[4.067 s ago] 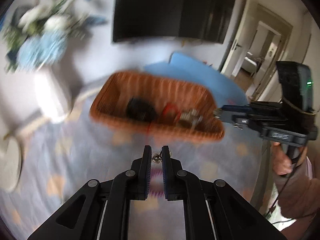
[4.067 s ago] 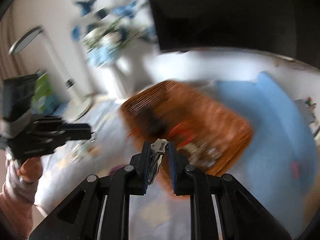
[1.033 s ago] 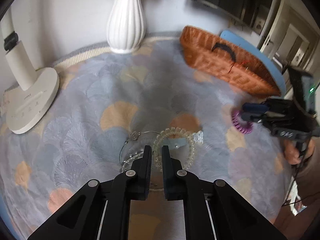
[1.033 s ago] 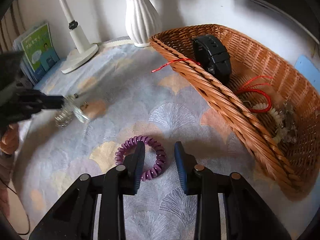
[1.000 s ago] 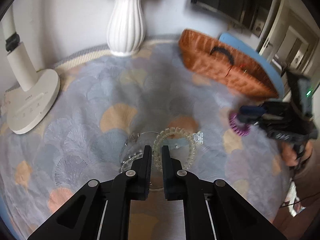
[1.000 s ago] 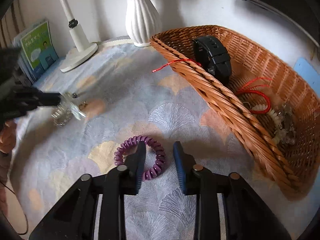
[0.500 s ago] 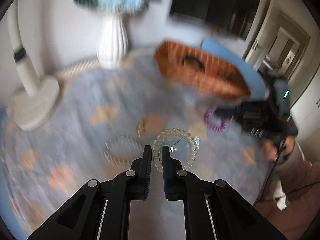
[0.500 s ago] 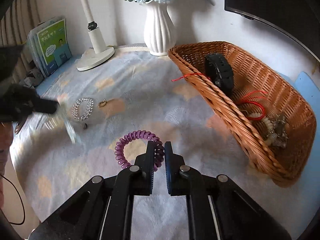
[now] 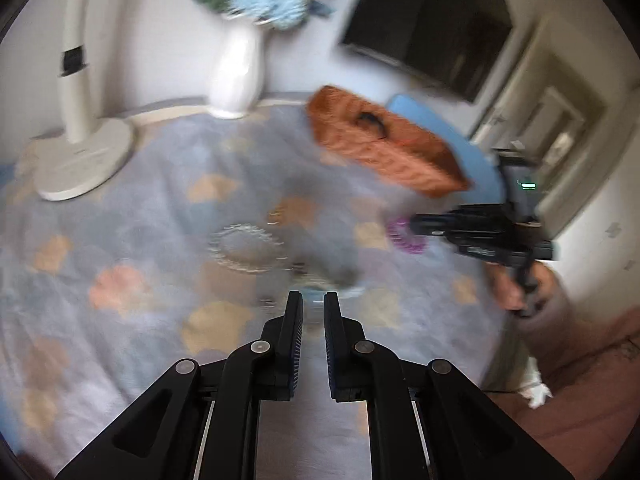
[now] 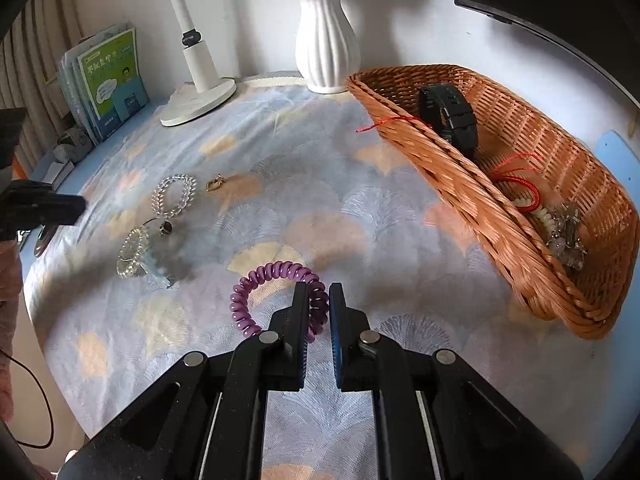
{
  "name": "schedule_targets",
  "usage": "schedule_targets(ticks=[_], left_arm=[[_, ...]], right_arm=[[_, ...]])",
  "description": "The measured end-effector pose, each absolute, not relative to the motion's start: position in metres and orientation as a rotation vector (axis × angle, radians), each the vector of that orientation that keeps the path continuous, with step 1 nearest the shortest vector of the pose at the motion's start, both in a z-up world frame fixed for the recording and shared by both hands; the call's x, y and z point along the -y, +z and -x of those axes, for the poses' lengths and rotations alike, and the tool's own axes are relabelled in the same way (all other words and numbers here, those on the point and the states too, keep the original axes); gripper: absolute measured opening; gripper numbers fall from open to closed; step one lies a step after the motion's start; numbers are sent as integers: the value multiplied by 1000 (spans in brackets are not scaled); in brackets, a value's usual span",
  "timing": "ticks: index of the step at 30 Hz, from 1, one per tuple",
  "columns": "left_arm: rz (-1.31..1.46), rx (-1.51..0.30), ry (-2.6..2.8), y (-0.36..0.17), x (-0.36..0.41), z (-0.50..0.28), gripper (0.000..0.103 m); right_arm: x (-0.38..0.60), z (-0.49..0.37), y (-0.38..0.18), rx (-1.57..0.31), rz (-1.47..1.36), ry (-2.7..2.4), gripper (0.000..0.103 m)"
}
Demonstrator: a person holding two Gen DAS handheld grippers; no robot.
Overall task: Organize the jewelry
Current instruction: 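Carry the purple tie and beaded bracelet into the wicker basket and open both tools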
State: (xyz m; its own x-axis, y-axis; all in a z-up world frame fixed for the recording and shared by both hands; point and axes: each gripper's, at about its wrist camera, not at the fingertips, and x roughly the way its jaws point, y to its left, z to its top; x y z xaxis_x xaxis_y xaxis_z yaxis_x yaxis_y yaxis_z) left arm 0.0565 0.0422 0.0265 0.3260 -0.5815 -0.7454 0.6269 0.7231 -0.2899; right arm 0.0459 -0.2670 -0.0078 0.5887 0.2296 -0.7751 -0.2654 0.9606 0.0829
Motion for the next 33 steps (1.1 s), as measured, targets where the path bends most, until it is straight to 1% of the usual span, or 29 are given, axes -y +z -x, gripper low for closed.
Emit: schedule_targets(ticks=[3, 5, 12, 15, 16, 18, 24, 28, 33], left_arm=[[-120, -1029, -767, 4, -24, -72, 12], [-170, -1045, -751, -7, -13, -78, 12], [-173, -1063, -767, -21, 3, -95, 12], [-164, -1049, -767, -19, 1, -89, 10], [-158, -1034, -766, -15, -1, -87, 8], [-139, -1000, -759, -3, -4, -79, 8], [-70, -866, -818, 55, -13, -53, 8], [-143, -860, -817, 72, 5, -39, 8], [-173, -800, -863, 88, 39, -39, 8]], right_arm=[[266, -45, -7, -895, 46, 292, 11], [266, -44, -7, -895, 46, 296, 11], [265, -55, -14, -917, 56, 294, 12], [261, -58, -21, -934, 81, 293, 13], [258, -56, -21, -926, 109, 288, 13], [254, -52, -19, -916, 142, 274, 11], [276, -38, 12, -845, 2, 340, 11], [290, -29, 30, -814, -39, 351, 11], [313, -21, 56, -753, -40, 290, 11]])
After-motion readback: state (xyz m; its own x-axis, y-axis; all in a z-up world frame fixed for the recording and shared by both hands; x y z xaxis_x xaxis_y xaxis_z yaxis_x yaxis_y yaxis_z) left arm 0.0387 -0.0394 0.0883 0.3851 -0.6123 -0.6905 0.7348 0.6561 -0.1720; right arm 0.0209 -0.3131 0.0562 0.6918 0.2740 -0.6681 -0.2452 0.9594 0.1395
